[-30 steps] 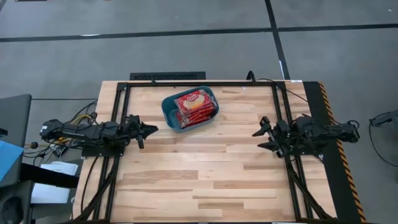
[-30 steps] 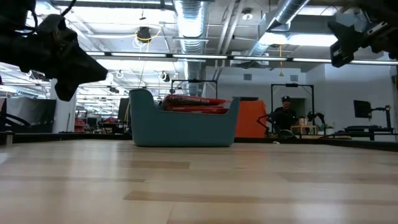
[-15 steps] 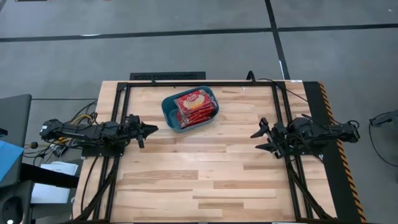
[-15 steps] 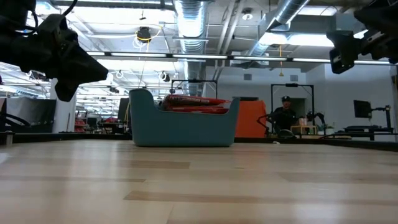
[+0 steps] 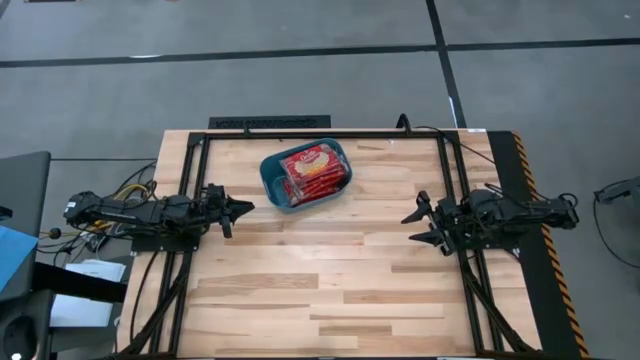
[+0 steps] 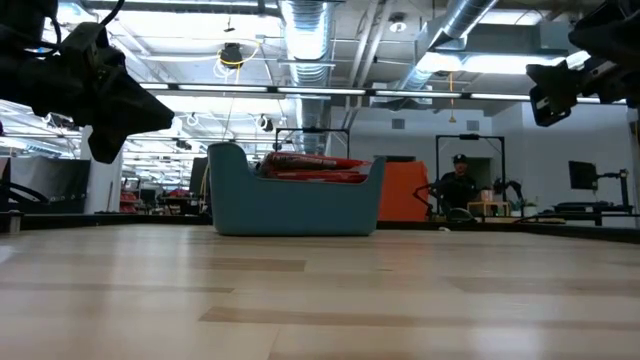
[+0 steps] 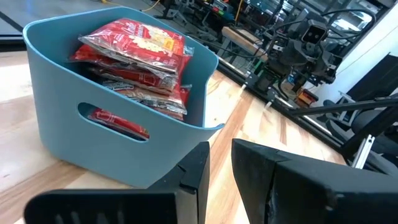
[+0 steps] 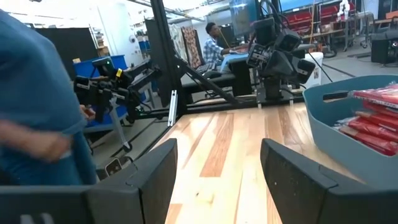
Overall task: Sort popcorn bags into baskets
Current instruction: Return to Home Position
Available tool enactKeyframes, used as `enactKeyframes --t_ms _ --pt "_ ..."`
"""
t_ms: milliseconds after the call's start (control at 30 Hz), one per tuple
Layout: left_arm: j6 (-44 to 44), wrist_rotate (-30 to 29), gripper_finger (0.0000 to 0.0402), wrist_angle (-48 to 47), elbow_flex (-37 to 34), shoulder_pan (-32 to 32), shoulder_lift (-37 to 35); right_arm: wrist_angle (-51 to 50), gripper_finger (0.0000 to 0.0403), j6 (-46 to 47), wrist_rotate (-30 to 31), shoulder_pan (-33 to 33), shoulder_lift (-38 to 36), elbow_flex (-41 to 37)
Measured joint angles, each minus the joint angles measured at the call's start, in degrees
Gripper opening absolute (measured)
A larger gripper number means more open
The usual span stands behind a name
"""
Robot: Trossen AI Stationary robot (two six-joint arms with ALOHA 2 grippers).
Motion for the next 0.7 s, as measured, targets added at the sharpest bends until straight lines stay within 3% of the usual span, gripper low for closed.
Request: enactKeyframes --t_ms 700 --pt "-0.02 0.04 0.0057 -0.01 -0.07 0.0 0.0 -0.6 0.0255 -0.02 0.0 0.01 -0.02 -0.02"
